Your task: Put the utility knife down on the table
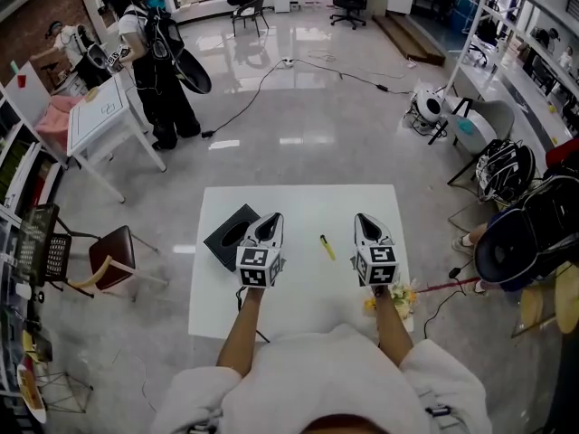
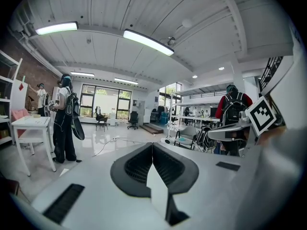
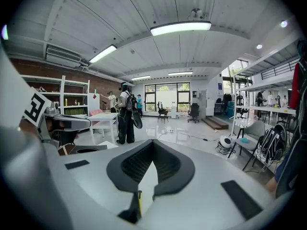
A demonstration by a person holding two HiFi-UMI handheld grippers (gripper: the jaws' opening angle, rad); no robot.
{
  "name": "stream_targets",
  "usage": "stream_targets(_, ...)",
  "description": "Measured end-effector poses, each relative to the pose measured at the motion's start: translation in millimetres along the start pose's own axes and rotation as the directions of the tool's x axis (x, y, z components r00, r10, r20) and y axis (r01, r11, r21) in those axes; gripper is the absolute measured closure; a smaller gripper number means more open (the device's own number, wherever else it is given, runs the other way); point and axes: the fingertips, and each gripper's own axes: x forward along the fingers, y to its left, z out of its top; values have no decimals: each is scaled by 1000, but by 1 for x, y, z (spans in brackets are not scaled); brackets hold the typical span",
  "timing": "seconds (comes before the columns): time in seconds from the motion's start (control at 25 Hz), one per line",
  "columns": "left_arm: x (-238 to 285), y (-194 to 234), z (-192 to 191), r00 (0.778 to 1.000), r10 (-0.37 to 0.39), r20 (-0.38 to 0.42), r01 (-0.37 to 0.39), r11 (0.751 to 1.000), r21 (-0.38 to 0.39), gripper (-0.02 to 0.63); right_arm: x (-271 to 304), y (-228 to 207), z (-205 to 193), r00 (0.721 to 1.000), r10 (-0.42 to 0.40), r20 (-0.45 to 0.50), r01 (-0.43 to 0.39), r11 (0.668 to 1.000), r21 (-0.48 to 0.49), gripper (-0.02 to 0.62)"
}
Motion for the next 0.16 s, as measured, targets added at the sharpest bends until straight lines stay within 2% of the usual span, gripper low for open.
stream_targets(0.16,0,1,-2,1000,-3,6,3,1000,-4,586,1,3,-3,1000,4,-1,-4,1000,-7,565)
